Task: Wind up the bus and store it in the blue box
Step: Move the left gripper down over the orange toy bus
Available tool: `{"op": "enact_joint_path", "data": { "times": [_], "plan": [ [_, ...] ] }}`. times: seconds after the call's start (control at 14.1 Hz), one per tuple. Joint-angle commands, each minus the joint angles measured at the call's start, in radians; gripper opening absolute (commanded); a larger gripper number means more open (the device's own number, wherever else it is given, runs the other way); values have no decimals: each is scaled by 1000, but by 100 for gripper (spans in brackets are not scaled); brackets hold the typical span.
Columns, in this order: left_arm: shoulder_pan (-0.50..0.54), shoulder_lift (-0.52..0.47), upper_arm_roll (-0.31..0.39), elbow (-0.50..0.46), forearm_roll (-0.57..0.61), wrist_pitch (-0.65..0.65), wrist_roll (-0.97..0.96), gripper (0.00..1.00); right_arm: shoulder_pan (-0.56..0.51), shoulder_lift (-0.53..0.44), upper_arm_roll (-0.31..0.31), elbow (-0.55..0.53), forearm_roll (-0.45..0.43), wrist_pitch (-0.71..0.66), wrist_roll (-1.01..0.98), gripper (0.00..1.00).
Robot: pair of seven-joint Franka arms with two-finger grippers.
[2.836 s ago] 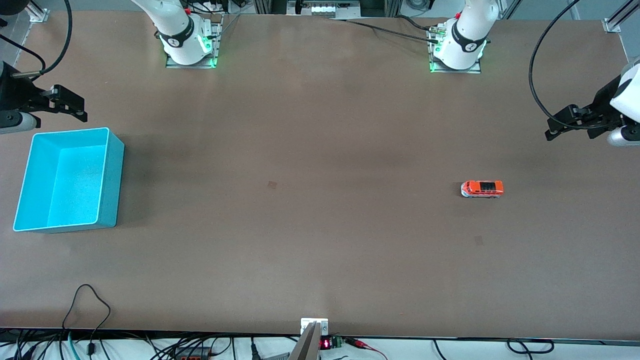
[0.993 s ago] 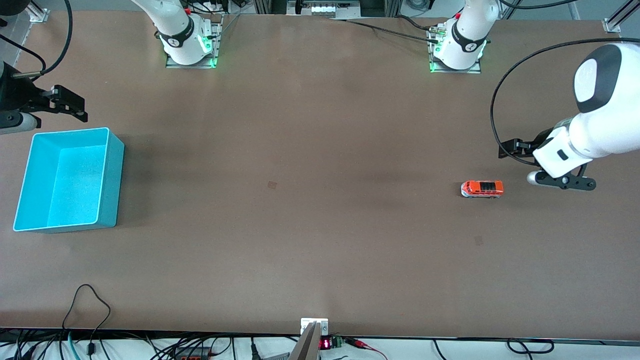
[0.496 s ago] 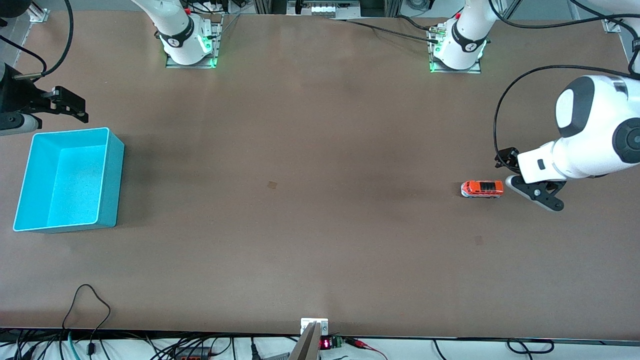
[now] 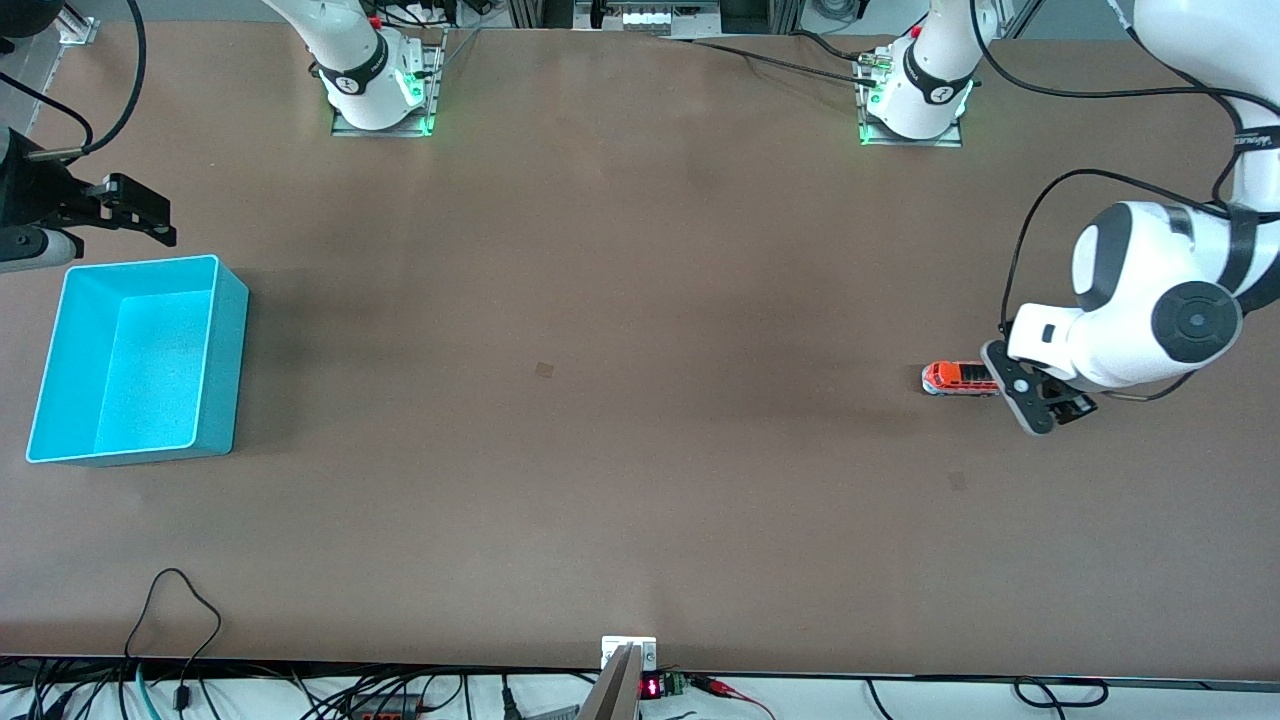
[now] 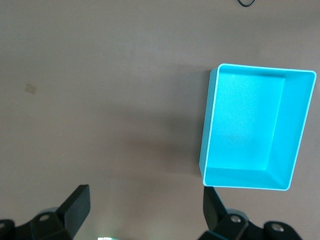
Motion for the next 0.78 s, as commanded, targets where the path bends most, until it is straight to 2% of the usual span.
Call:
{"op": "enact_joint_path", "data": {
  "times": [0.0, 0.21, 0.35, 0.71],
  "plan": [
    [18, -16, -9, -121, 15, 139, 182, 100, 0, 7, -2, 18, 17, -8, 9, 100],
    [28, -22, -9, -186, 14, 186, 213, 100, 0, 7, -2, 18, 17, -10, 9, 100],
    [32, -24, -10, -220, 7, 270, 294, 100, 0, 7, -2, 18, 17, -8, 9, 100],
    [34, -10, -9, -292, 17, 387, 310, 100, 0, 7, -2, 18, 17, -8, 9, 100]
  ]
}}
